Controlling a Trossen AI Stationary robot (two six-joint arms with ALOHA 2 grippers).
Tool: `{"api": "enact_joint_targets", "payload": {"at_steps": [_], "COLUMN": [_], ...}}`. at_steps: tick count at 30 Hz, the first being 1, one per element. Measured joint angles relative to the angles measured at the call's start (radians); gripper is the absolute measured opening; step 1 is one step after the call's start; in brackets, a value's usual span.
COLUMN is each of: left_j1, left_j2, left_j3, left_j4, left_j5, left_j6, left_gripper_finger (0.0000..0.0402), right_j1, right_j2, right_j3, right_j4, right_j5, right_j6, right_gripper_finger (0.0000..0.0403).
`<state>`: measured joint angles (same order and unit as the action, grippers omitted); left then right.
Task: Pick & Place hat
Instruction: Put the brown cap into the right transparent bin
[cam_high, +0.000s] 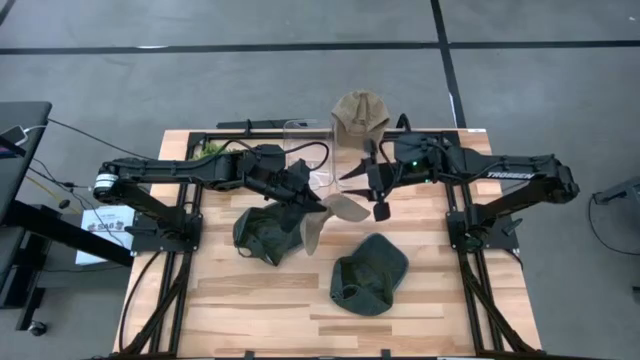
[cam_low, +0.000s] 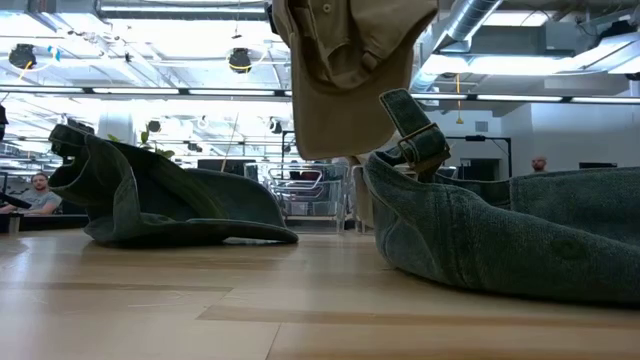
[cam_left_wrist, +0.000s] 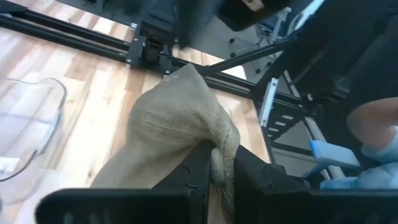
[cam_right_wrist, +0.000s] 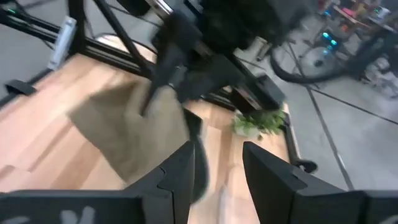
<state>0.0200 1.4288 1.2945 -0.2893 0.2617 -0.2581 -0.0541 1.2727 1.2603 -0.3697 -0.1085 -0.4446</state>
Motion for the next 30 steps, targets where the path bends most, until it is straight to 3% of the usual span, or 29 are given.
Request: {"api": "enact_joint_targets", "payload": {"at_steps": [9, 15, 30], "left_j1": [0.000, 0.000, 0.000], "left_j2": [0.000, 0.000, -0.002], "left_j3": [0.000, 0.000, 0.000], "left_j4": [-0.003, -0.008, -0.018], "left_j5": [-0.033, -0.063, -0.067], "left_j6": [0.000, 0.017, 0.018], "left_gripper_finger": [0.0040, 0.0040, 0.0040], "right_j1": [0.052, 0.061, 0.061], "right_j2": [0.051, 0.116, 0.169], "right_j3": [0.000, 0.000, -0.002], "right_j4": [0.035, 0.070, 0.133], "right_j5": [-0.020, 0.023, 0.030], "right_j6": [-0.001, -0.027, -0.061], "right_gripper_finger": [0.0151, 0.0155, 0.0120]}}
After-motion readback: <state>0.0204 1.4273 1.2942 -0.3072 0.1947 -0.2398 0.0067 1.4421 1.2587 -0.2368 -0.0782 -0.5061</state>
